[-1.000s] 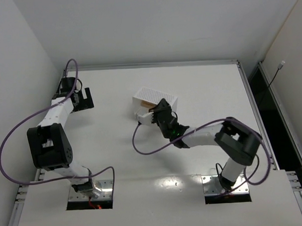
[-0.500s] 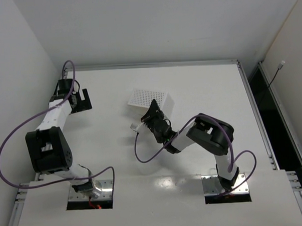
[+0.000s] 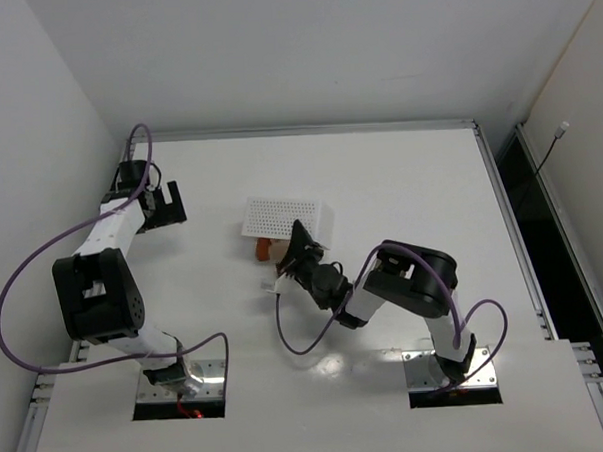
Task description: Build the wood block tower
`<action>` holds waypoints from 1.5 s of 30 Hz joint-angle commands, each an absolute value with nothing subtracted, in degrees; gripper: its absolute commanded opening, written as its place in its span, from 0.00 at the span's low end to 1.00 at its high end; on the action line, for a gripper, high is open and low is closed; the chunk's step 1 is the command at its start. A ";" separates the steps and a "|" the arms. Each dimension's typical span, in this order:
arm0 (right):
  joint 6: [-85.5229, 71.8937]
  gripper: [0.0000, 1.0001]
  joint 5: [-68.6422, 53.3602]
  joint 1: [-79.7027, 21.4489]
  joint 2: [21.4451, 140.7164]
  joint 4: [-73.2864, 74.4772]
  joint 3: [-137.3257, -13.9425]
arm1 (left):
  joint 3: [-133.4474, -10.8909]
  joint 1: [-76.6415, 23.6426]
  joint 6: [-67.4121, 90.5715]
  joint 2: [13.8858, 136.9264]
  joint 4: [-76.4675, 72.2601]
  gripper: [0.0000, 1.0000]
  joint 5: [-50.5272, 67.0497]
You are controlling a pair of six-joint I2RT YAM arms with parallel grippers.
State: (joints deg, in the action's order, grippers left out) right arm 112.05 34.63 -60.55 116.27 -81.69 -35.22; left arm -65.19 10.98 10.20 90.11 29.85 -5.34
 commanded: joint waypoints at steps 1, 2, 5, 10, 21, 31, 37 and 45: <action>129.02 0.00 35.68 -62.05 117.60 -104.15 -31.30 | -63.11 11.69 10.46 87.37 29.62 1.00 -4.57; 129.02 0.00 36.21 -62.05 116.99 -104.15 -30.68 | -63.11 11.69 10.46 87.36 29.01 1.00 -4.57; 129.02 0.00 37.26 -62.05 116.37 -104.15 -31.20 | -62.58 11.69 10.46 86.84 29.00 1.00 -4.04; 130.08 0.00 36.04 -62.67 115.84 -104.15 -33.13 | -63.11 11.69 10.46 86.84 29.00 1.00 -3.52; 125.97 0.00 42.79 -53.28 116.29 -101.61 -50.17 | -62.32 11.69 9.93 85.70 29.53 1.00 -2.81; 66.72 0.00 68.22 -46.85 98.03 -44.16 -60.75 | -57.83 11.69 7.04 76.91 27.51 1.00 2.45; 7.82 0.00 44.87 -34.86 94.22 29.76 -78.38 | -60.90 8.36 6.94 77.43 26.89 1.00 2.56; 0.17 0.00 14.88 -8.55 95.44 27.89 -81.04 | -65.47 2.91 8.88 82.44 26.89 1.00 -0.36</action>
